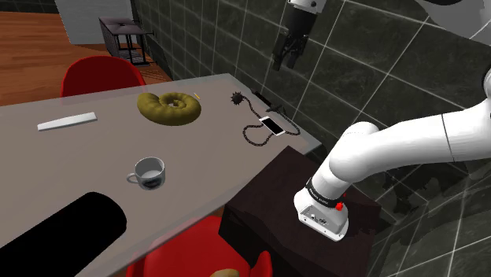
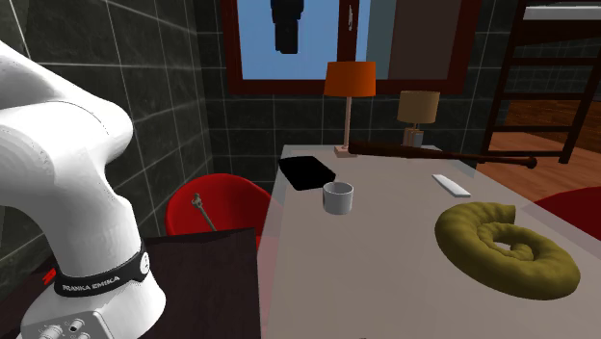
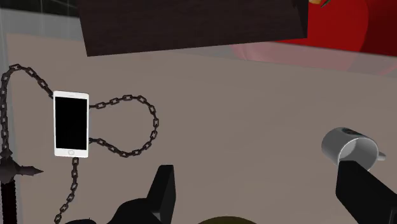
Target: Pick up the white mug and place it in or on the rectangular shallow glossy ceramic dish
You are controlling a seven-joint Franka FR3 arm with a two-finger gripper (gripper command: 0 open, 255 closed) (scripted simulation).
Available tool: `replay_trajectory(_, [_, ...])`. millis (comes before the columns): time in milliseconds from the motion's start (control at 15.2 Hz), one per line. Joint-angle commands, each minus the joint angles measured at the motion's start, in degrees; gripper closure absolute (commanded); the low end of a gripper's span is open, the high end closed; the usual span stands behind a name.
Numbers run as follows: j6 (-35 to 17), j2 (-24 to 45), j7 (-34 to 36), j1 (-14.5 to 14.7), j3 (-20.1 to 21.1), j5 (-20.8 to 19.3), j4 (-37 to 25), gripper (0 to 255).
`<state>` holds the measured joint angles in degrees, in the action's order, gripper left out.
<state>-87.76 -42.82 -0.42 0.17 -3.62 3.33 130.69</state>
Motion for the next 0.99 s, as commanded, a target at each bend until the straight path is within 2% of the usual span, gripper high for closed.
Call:
replay_trajectory(0, [0.0,0.0,0.0,0.0,0.0,0.0,0.0,0])
replay_trajectory(462, [-11.9,5.0,5.3,2.0,5.6,3.3,6.4,0])
replay_trajectory(924, [-24.1,14.1,10.5,4.0,11.1,5.7,9.0,0])
